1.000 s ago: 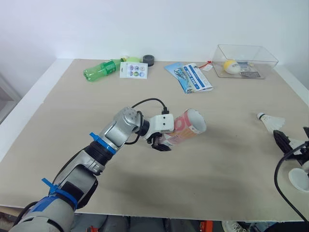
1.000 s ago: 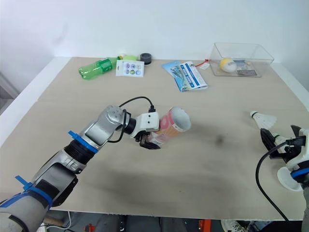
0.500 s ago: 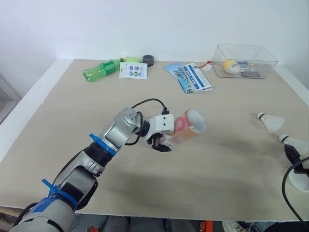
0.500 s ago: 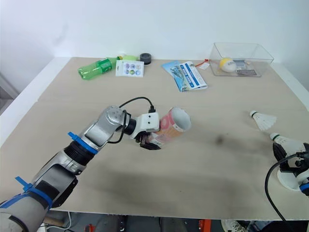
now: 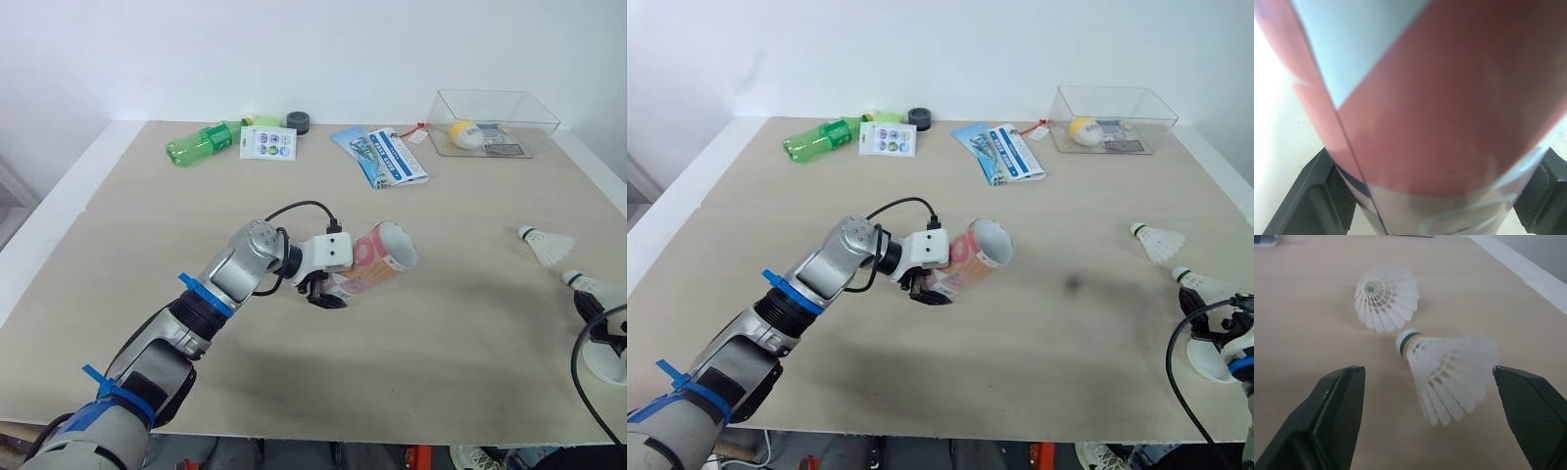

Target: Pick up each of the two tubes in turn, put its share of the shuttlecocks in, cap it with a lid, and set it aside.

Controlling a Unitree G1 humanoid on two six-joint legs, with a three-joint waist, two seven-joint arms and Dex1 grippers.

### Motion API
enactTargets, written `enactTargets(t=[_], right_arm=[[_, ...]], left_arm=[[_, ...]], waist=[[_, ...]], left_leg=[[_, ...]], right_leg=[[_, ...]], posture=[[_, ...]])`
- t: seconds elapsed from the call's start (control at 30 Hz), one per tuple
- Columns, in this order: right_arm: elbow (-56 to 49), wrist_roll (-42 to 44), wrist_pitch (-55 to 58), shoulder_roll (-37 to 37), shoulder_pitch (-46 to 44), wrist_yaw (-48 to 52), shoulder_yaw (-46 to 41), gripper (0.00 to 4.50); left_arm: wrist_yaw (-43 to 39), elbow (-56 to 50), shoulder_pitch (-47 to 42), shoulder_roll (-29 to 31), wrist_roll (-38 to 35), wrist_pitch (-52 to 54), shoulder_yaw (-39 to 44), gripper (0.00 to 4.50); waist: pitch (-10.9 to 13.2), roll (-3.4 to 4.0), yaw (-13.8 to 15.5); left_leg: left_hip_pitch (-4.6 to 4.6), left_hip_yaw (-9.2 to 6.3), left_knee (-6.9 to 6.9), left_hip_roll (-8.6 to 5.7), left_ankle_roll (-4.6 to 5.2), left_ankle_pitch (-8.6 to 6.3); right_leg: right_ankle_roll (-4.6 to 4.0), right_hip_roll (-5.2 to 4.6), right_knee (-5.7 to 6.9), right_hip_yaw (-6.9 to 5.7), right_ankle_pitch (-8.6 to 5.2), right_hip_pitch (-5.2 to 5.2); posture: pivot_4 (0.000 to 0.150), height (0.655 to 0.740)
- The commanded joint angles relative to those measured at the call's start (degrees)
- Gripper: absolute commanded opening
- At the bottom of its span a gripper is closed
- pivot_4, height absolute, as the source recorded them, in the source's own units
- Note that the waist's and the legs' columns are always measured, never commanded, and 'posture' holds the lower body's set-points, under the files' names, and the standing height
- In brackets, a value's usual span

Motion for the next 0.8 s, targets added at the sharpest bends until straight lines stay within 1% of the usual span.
enactTargets(t=[0.03, 0.27, 0.67, 0.7, 0.73, 0.77, 0.8], right_arm=[[2.16, -0.46, -0.18, -1.86, -2.29, 0.26, 1.01, 4.47], [7.46, -1.73, -1.17, -2.46, -5.90, -0.10, 3.34, 4.47], [11.63, -3.14, -4.22, -2.80, -8.39, -0.92, 4.14, 4.47], [12.09, -3.48, -4.88, -2.98, -8.35, -1.11, 4.04, 3.96], [12.57, -3.80, -5.62, -3.16, -8.32, -1.09, 4.04, 3.64], [13.04, -3.94, -6.19, -3.28, -8.32, -1.11, 3.95, 3.21], [13.47, -4.12, -6.65, -3.39, -8.42, -1.19, 3.99, 2.69]], left_arm=[[0.18, -1.96, 0.15, 0.44, -0.32, 0.21, 0.17, 3.69], [0.24, -2.89, 0.56, 1.20, -0.29, 0.90, 0.26, 3.69], [0.55, -3.58, 0.92, 1.62, -0.49, 1.56, 0.10, 3.69], [0.66, -3.52, 0.90, 1.55, -0.56, 1.59, 0.13, 3.69], [0.73, -3.49, 0.90, 1.54, -0.63, 1.58, 0.12, 3.69], [0.78, -3.47, 0.89, 1.54, -0.68, 1.56, 0.07, 3.69], [0.81, -3.31, 0.84, 1.55, -0.72, 1.44, 0.02, 3.69]], waist=[[0.00, 0.00, 0.00], [0.00, 0.00, -0.03], [0.00, 0.00, -0.24], [0.00, -0.01, -0.24], [0.00, 0.00, -0.24], [0.00, 0.00, -0.24], [0.00, 0.00, -0.24]], left_leg=[[0.00, 0.00, 0.00, 0.00, 0.00, 0.00], [-0.01, -0.01, -0.02, -0.01, 0.00, 0.00], [0.00, 0.00, -0.02, -0.01, 0.00, 0.00], [0.00, 0.00, -0.02, -0.01, 0.00, 0.00], [0.00, 0.00, -0.02, -0.01, 0.00, 0.00], [-0.01, 0.01, -0.02, -0.02, 0.00, 0.00], [-0.01, 0.01, -0.02, -0.02, 0.00, 0.00]], right_leg=[[0.00, 0.01, 0.00, 0.00, -0.01, 0.00], [0.03, 0.01, 0.00, 0.00, -0.03, 0.00], [0.04, 0.01, 0.00, 0.01, -0.02, 0.00], [0.04, 0.01, 0.00, 0.01, -0.02, 0.00], [0.04, 0.01, 0.00, 0.01, -0.02, 0.00], [0.04, 0.00, 0.00, 0.01, -0.02, 0.00], [0.04, 0.00, 0.00, 0.01, -0.02, 0.00]], posture=[[0.150, 0.7400], [0.150, 0.7400], [0.150, 0.7400], [0.150, 0.7400], [0.150, 0.7400], [0.150, 0.7400], [0.150, 0.7400]])
